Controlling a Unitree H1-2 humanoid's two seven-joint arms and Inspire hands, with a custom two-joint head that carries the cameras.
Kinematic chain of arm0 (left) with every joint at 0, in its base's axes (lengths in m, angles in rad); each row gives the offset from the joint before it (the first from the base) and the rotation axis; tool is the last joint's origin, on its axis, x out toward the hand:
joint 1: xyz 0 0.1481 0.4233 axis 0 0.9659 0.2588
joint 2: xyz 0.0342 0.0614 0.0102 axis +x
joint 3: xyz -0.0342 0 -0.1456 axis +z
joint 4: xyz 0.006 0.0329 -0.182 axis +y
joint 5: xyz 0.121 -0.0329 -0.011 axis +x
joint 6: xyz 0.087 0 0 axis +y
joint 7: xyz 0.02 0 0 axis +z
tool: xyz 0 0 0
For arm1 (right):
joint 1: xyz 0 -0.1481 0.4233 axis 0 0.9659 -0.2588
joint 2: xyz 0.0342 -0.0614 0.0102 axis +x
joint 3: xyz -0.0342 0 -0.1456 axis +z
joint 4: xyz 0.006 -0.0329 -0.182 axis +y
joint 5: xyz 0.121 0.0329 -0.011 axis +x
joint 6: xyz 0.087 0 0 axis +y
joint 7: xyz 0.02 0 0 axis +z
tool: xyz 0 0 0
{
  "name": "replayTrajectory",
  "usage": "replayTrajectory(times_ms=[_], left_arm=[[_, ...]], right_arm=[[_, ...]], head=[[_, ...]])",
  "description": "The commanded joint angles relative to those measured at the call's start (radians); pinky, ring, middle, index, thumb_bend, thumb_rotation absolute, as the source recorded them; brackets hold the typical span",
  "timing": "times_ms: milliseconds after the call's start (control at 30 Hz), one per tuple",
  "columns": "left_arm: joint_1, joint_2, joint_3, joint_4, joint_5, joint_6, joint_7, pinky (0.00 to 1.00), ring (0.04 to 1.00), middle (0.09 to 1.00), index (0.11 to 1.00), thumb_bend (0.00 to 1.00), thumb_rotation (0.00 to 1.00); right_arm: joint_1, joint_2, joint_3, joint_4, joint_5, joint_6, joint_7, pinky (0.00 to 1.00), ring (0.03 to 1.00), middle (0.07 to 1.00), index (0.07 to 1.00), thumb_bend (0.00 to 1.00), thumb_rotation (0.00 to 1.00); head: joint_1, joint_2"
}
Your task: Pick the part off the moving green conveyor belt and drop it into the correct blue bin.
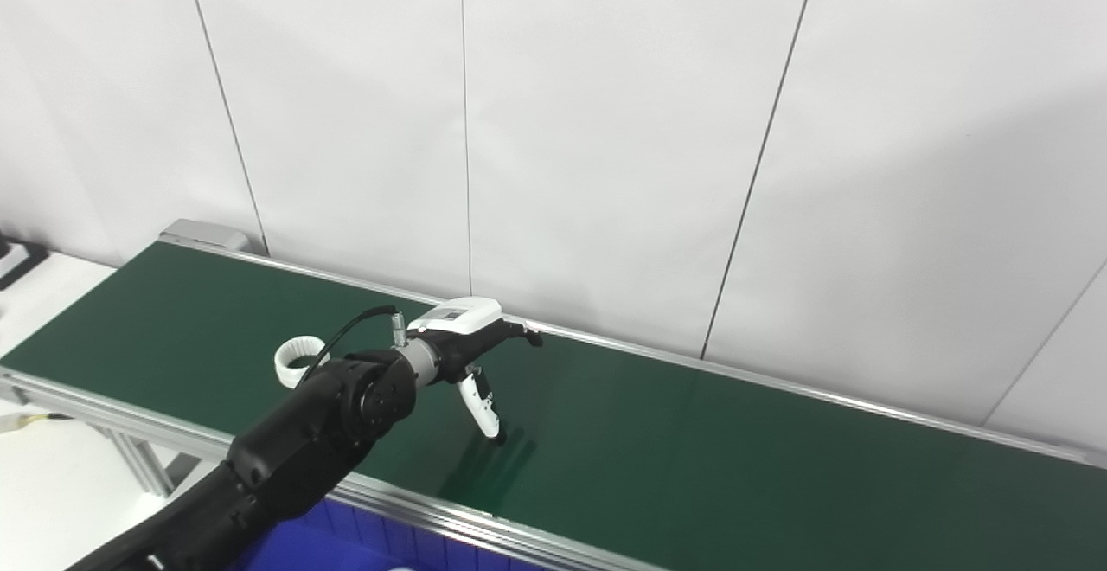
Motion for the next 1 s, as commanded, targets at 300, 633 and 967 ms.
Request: replayTrajectory(times_ms=[300,633,967], left_arm=[[-0.061,0.032,-0.019,0.026,0.047,0.003,-0.012,0.96,0.917,0.901,0.834,0.96,0.0],[-0.073,0.04,-0.049,0.096,0.059,-0.026,-0.007,0.93,0.896,0.903,0.832,0.96,0.03],[-0.078,0.041,-0.06,0.163,0.061,-0.067,0.038,0.91,0.895,0.899,0.83,0.95,0.0]], right_arm=[[-0.005,-0.001,-0.006,-0.043,0.008,-0.02,0.008,0.77,0.83,0.865,0.992,0.47,1.0],[-0.005,-0.003,-0.006,-0.045,0.009,-0.023,0.013,0.76,0.825,0.861,0.99,0.44,1.0],[-0.003,0.001,-0.007,-0.043,0.018,-0.022,0.018,0.76,0.821,0.857,0.985,0.45,1.0]], head=[[-0.002,0.001],[-0.007,-0.001],[-0.013,-0.009]])
